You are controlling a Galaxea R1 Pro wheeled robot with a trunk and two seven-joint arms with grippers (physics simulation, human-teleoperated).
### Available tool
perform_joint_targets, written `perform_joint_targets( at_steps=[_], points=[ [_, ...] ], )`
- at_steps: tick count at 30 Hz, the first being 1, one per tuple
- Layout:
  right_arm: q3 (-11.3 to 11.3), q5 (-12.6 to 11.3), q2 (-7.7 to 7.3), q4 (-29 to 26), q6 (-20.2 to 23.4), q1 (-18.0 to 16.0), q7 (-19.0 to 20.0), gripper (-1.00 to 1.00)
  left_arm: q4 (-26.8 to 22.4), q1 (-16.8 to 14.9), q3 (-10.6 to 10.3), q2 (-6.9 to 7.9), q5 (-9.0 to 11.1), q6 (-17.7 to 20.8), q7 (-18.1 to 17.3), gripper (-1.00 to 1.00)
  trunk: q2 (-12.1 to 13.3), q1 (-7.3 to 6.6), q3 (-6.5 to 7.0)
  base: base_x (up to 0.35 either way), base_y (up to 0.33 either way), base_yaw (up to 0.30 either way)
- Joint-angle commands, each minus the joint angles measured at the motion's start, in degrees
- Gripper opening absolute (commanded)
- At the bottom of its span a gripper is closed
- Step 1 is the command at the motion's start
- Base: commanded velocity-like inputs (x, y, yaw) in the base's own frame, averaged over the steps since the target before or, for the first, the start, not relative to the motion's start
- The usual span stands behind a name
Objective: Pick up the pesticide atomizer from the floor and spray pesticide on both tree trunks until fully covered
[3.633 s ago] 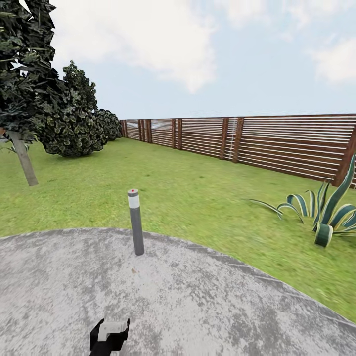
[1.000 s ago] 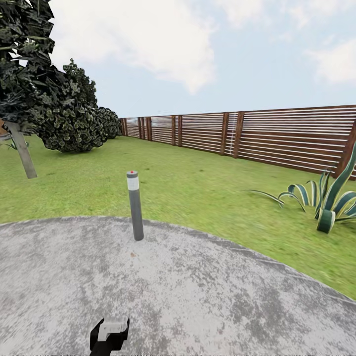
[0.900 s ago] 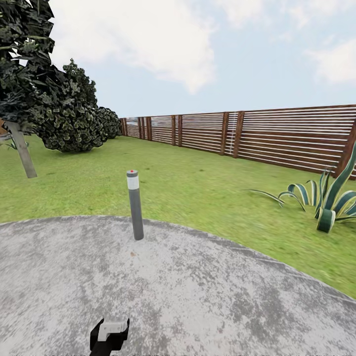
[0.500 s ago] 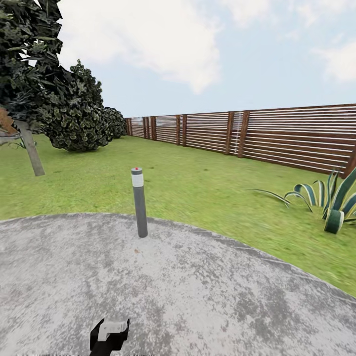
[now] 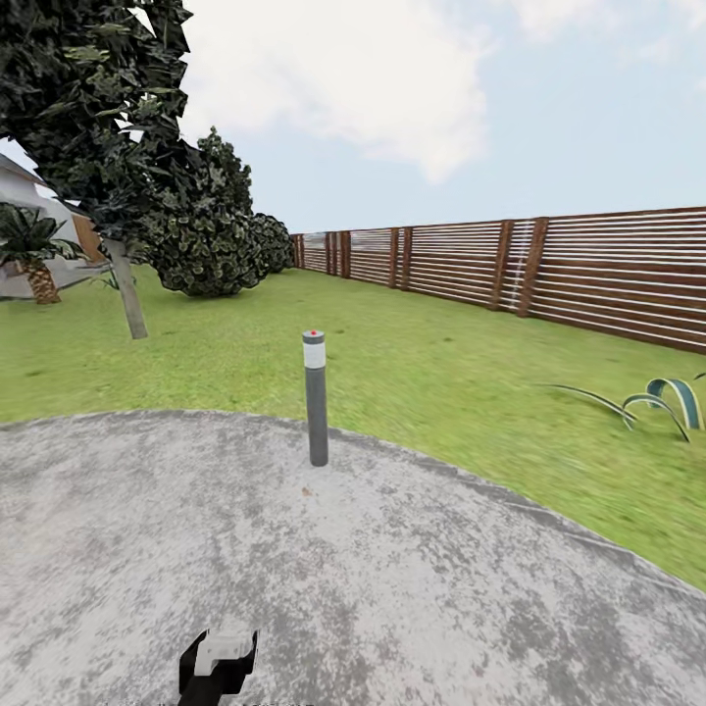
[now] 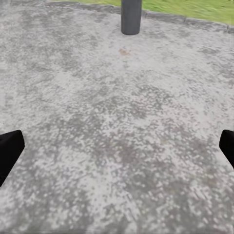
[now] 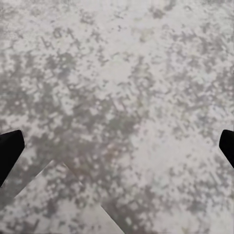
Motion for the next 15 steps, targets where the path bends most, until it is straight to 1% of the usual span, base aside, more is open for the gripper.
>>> perform_joint_targets(
  at_steps=[1,5,7,10,15],
  points=[
    [0.00,0.00,0.00,0.00,0.00,0.00,0.00,1.00,-0.03,0.00,0.00,0.01,0.00,0.00,0.00,1.00,0.00,0.00,0.00,0.000,0.000,0.282],
    [0.00,0.00,0.00,0.00,0.00,0.00,0.00,1.00,-0.05,0.00,0.00,0.02,0.00,0.00,0.00,1.00,0.00,0.00,0.00,0.000,-0.005,0.283],
    [0.00,0.00,0.00,0.00,0.00,0.00,0.00,1.00,-0.05,0.00,0.00,0.02,0.00,0.00,0.00,1.00,0.00,0.00,0.00,0.000,-0.107,0.283],
    [0.00,0.00,0.00,0.00,0.00,0.00,0.00,1.00,-0.02,0.00,0.00,0.03,0.00,0.00,0.00,1.00,0.00,0.00,0.00,0.000,-0.221,0.282],
    [0.00,0.00,0.02,0.00,0.00,0.00,0.00,1.00,0.03,0.00,0.06,0.03,0.00,-0.07,0.00,1.00,0.00,0.00,0.00,0.000,-0.294,0.282]
  ],
)
